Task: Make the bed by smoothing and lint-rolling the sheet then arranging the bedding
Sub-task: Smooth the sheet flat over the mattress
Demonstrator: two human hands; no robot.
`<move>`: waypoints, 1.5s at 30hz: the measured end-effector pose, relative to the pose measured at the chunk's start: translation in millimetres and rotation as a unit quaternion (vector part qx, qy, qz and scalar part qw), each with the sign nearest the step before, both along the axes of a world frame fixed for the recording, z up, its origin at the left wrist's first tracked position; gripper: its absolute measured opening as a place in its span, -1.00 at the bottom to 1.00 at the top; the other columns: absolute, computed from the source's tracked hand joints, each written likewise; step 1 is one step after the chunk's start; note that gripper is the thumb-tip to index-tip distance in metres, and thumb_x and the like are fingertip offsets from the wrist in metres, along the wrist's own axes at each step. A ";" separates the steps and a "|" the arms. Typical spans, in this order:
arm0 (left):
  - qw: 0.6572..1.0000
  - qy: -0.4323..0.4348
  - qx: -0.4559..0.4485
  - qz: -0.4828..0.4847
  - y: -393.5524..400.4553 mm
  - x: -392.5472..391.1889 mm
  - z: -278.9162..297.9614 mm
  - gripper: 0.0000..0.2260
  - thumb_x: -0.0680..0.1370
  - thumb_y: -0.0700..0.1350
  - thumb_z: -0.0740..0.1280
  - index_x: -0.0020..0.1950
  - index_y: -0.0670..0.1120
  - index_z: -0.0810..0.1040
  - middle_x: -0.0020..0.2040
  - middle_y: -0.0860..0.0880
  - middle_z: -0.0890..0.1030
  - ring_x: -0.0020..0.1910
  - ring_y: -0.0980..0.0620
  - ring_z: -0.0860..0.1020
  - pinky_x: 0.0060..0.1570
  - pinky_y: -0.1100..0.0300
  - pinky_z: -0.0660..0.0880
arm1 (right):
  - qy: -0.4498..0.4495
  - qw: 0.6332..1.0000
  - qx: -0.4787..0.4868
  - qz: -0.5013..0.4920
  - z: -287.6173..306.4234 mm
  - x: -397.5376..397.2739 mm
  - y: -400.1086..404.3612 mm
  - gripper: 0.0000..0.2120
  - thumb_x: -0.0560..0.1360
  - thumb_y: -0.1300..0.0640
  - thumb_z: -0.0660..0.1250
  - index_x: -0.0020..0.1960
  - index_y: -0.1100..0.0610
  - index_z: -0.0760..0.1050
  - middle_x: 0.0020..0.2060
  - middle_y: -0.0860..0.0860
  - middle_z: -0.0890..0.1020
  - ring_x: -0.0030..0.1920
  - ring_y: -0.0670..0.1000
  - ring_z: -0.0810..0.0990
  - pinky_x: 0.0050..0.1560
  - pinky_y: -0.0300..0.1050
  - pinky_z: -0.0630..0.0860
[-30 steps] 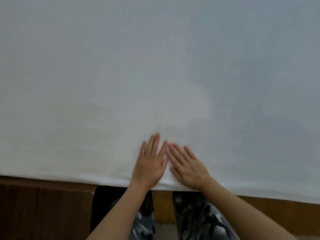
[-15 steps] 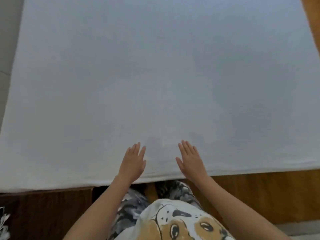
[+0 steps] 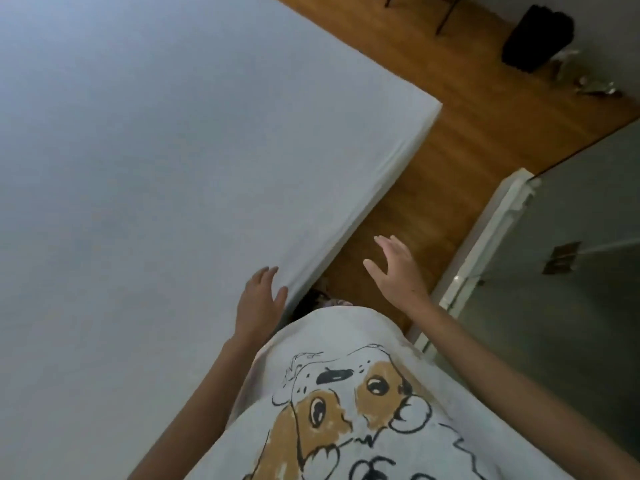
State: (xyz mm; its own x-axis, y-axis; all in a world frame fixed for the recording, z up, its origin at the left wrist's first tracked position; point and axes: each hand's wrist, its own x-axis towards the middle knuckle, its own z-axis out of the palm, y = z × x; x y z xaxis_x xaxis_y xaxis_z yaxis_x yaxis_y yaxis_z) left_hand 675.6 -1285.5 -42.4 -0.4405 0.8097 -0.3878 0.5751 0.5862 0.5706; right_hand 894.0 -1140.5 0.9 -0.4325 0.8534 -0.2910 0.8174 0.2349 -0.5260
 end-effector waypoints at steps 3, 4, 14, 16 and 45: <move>0.998 0.017 0.001 -0.052 36.6 16.7 19.4 -0.58 0.63 -0.03 0.22 0.49 -0.06 0.32 0.49 -0.04 0.33 0.46 -0.03 0.27 0.39 0.01 0.29 | 0.011 0.999 -0.015 -0.044 -2.3 52.8 -5.1 -0.50 0.60 -0.09 0.19 0.49 0.05 0.26 0.48 -0.02 0.30 0.52 -0.05 0.10 0.45 -0.06 0.14; 0.997 0.026 0.006 -0.070 49.3 21.4 24.7 -0.58 0.63 -0.02 0.21 0.49 -0.06 0.32 0.48 -0.04 0.33 0.46 -0.03 0.28 0.38 0.00 0.30 | 0.014 0.998 -0.015 -0.054 -4.0 65.1 -1.8 -0.50 0.60 -0.09 0.19 0.49 0.04 0.26 0.48 -0.03 0.29 0.52 -0.05 0.10 0.44 -0.07 0.13; 0.996 0.047 -0.007 -0.081 208.2 117.7 13.8 -0.60 0.63 -0.03 0.22 0.47 -0.04 0.33 0.47 -0.02 0.34 0.42 -0.03 0.33 0.36 -0.01 0.35 | 0.041 0.998 0.007 -0.044 -26.3 148.0 141.9 -0.46 0.59 -0.16 0.13 0.50 0.04 0.24 0.49 -0.03 0.28 0.52 -0.03 0.11 0.45 -0.04 0.15; 0.996 0.038 -0.013 -0.079 247.9 149.6 13.3 -0.61 0.64 -0.03 0.21 0.47 -0.02 0.33 0.47 0.00 0.34 0.42 -0.01 0.34 0.36 0.01 0.35 | 0.037 0.998 -0.011 -0.048 -28.1 169.8 186.5 -0.47 0.60 -0.15 0.15 0.51 0.02 0.22 0.50 -0.04 0.26 0.52 -0.04 0.11 0.45 -0.04 0.17; 0.980 -0.023 0.030 -0.195 918.9 240.4 20.3 -0.59 0.65 0.02 0.19 0.49 -0.03 0.31 0.50 0.01 0.30 0.44 0.00 0.29 0.34 0.11 0.30 | -0.013 0.986 -0.080 -0.145 0.3 248.2 821.1 -0.46 0.60 -0.13 0.17 0.52 -0.02 0.18 0.49 -0.04 0.27 0.47 -0.01 0.25 0.37 -0.01 0.29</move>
State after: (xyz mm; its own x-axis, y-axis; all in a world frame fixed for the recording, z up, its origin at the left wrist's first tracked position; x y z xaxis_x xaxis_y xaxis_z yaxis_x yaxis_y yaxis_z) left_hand 915.9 -366.7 -22.1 -0.0759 0.9348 -0.3470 0.7211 0.2918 0.6284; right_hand 1142.2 -319.4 1.1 -0.1679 0.8822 -0.4399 0.8513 -0.0952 -0.5160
